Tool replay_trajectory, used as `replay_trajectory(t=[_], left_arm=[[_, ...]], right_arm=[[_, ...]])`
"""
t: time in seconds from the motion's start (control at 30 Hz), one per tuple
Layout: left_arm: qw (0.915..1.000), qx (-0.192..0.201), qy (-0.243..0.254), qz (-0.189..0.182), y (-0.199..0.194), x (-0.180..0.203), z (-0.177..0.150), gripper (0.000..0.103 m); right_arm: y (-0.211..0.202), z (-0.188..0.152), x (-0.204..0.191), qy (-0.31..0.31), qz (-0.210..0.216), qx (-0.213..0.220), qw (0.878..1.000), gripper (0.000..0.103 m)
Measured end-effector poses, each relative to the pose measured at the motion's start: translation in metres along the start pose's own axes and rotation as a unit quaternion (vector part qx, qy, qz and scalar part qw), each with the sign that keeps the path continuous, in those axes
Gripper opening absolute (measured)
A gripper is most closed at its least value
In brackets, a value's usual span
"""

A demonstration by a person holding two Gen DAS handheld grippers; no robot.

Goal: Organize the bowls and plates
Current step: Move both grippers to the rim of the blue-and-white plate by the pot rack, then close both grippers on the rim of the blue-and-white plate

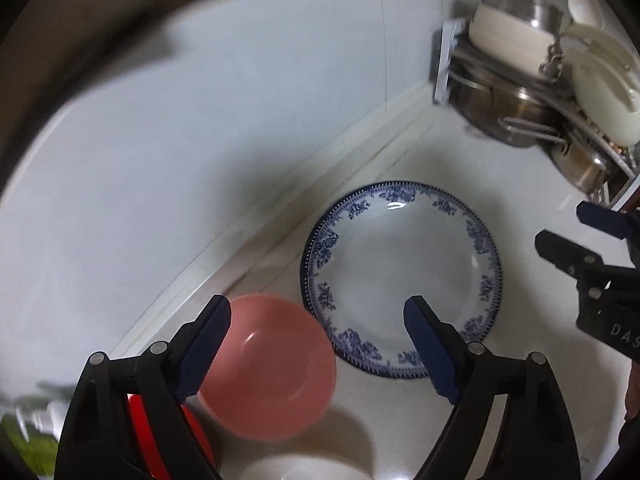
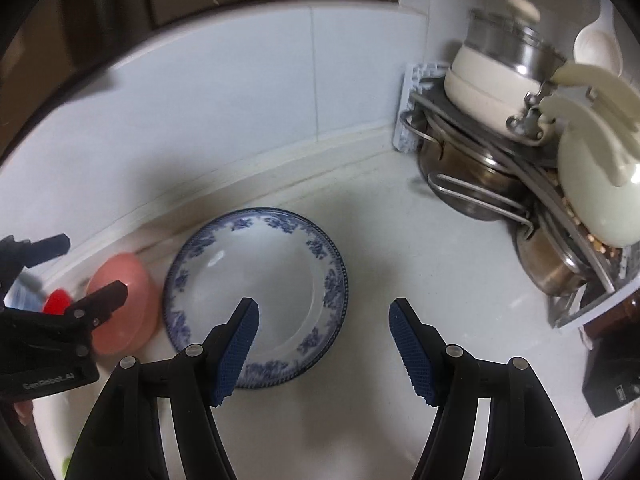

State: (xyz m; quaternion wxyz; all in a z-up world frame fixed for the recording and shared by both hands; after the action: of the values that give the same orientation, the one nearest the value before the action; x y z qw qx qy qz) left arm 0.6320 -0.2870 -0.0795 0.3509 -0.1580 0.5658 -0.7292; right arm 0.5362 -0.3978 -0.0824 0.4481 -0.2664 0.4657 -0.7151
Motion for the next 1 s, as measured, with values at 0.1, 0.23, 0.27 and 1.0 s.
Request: replay_trajectory(t=[0.1,0.23,0.27,1.0], left_arm=[[0.9995,-0.025,0.009,-0.014,0.025,0.000,0.013,0.082],[0.9976,-0.059,0.014,-0.033,0.055,-0.001,0.026,0.079],[0.9969,-0.069,0.014,-0.035,0.063,-0.001,0.029,0.075],[0.9878,-0.141,0.005,-0.065,0.128,0.003,0.047,0.042]], right_arm=[[0.019,0.010,0.003,0.014,-0.013,-0.014,1.000,0.069],[0.045,0.021,0.004,0.026,-0.015,-0.038,0.999,0.068],[0.049,0.023,0.005,0.027,-0.015,-0.041,0.999,0.068],[0.124,0.026,0.023,0.061,-0.020,-0.133,0.989,0.048]])
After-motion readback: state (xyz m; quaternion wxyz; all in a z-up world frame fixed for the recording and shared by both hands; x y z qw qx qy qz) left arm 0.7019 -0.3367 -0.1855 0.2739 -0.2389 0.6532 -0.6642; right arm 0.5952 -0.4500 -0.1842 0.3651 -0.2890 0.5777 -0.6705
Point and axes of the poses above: each gripper's, at about its wrist camera, not at the fingertips, and y roughly the way its jaws point, x to its right, z to its top, the point moved 2 cm from there along y, roughly the way its jaws point, and after that the axes turned 8 degrees about -x, right-handed, at the moved point
